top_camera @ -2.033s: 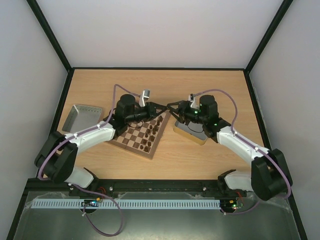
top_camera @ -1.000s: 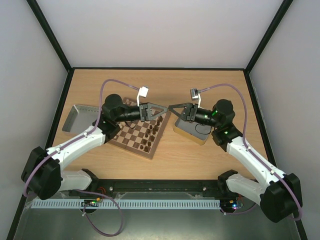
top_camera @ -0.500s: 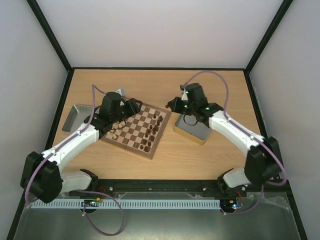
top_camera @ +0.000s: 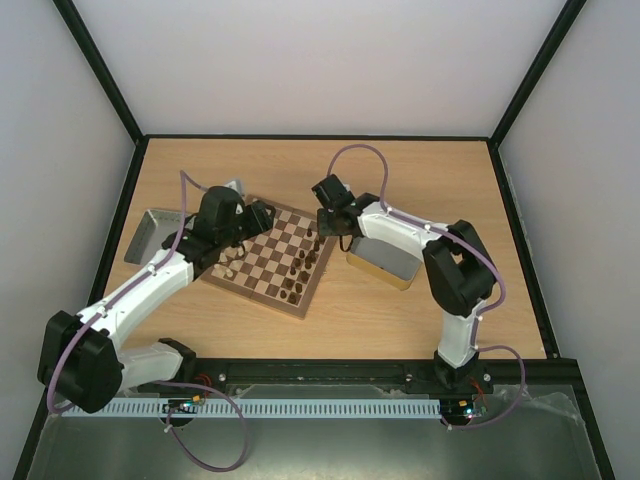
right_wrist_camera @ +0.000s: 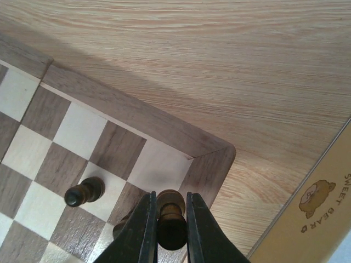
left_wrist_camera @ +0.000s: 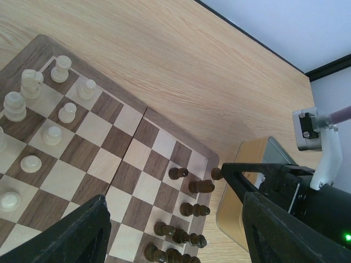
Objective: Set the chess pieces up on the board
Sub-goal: Place the chess piece on the chessboard.
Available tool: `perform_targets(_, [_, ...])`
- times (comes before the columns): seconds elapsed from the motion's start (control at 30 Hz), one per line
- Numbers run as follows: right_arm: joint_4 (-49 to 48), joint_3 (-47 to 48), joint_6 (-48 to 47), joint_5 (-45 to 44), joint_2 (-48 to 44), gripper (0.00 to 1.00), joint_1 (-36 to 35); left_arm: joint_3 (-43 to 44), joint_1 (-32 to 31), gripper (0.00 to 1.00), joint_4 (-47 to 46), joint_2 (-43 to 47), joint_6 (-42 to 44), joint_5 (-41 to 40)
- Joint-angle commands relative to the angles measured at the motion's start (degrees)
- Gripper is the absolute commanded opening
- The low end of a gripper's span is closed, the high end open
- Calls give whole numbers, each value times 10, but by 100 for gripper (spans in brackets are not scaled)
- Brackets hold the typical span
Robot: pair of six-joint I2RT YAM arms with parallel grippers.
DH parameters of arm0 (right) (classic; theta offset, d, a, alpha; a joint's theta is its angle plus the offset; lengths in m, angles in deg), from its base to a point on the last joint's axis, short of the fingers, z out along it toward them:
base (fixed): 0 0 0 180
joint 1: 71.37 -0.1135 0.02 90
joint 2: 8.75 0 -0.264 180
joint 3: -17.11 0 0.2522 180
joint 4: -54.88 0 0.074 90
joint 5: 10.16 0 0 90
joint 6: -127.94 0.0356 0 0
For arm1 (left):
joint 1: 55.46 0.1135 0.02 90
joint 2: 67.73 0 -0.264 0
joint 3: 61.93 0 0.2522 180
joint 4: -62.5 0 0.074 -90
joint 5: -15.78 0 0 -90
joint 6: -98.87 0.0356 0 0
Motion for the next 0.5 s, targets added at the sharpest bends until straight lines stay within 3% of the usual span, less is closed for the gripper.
perform_targets(0.0, [28,30,-12,-34,20,2,-2,-12,6,68,7,8,12,6])
perform_targets(0.47, [12,53,-15,-24,69,6,-3,-16,8,68,2,4,6,20])
